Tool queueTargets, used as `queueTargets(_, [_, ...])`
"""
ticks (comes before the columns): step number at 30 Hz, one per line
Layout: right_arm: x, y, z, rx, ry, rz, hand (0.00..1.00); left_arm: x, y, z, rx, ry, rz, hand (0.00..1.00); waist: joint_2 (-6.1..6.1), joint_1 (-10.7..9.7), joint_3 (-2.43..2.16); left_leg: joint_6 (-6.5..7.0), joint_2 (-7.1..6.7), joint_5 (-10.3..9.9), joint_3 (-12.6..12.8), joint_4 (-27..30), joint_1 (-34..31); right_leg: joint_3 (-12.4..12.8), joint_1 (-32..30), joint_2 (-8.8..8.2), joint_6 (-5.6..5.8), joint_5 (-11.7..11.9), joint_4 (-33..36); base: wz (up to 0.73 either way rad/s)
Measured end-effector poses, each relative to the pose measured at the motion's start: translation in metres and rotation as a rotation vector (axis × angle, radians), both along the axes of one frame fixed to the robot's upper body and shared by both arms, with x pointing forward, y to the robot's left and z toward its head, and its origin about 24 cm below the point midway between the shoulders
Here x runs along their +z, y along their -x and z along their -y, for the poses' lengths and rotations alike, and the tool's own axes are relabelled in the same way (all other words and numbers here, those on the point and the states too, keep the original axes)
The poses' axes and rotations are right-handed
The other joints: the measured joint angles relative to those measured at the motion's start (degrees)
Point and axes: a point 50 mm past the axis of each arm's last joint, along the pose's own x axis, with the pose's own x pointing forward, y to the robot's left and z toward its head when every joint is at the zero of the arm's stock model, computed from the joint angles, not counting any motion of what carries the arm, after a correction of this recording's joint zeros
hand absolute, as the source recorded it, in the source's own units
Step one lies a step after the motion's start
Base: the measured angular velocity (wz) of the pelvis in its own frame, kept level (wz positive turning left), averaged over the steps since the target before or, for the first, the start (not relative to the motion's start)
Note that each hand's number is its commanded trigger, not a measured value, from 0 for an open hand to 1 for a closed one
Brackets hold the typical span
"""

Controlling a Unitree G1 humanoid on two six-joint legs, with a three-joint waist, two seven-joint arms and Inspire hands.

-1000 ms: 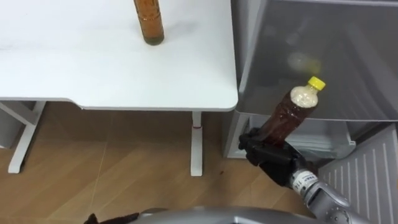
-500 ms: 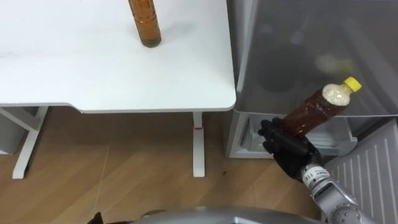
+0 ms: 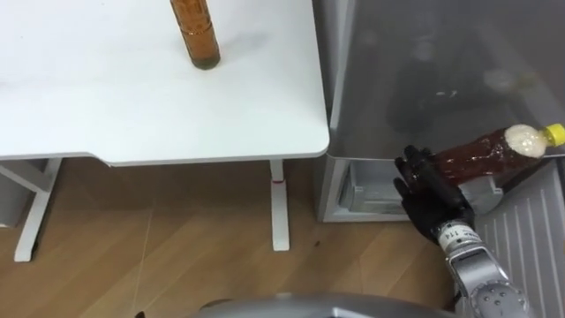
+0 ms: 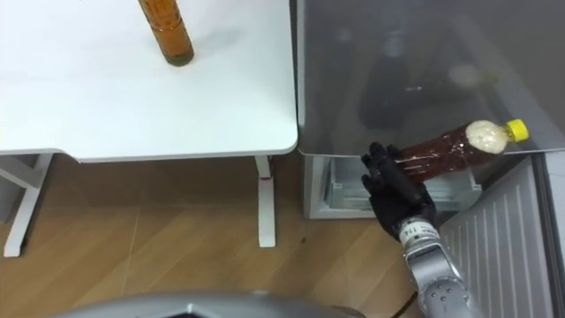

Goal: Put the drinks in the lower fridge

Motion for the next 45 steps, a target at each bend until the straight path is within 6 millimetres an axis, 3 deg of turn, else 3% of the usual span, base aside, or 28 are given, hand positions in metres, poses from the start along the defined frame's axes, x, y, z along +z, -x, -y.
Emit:
queueTargets(19, [-0.016, 0.001, -0.004, -0.081, -0.082, -0.052, 1.0, 0.0, 0.002, 0.001, -0.026, 0.013, -0.023, 0.0, -0.78, 0.0, 0.06, 0.0, -0.06, 0.0, 0.0, 0.9, -0.9, 0.0, -0.8, -0.09, 0.01, 0.0, 0.0, 0.0])
queueTargets(32, [-0.023, 0.003, -0.009, -0.103, -0.122, -0.081, 1.0, -0.001, 0.003, 0.004, -0.068, 0.017, -0.036, 0.0, -0.6, 0.1, 0.09, 0.01, -0.07, 0.0, -0.1, 0.9, -1.4, -0.2, -0.9, -0.12, 0.01, 0.0, 0.0, 0.0])
queueTargets(37, [-0.024, 0.004, -0.009, -0.12, -0.138, -0.079, 1.0, -0.001, 0.002, 0.005, -0.082, 0.017, -0.037, 0.0, -0.3, 0.0, 0.12, 0.01, -0.13, 0.0, -0.2, 1.2, -2.0, -0.5, -1.2, -0.22, 0.01, 0.0, 0.0, 0.03])
queueTargets(45, [-0.026, -0.001, -0.009, -0.13, -0.145, -0.089, 1.0, -0.003, 0.0, 0.01, -0.177, 0.023, -0.067, 0.0, 1.17, -0.3, -0.03, 0.03, -0.24, 0.0, -0.6, 1.5, -3.8, -0.8, -2.8, -0.35, 0.03, 0.0, 0.4, 0.02])
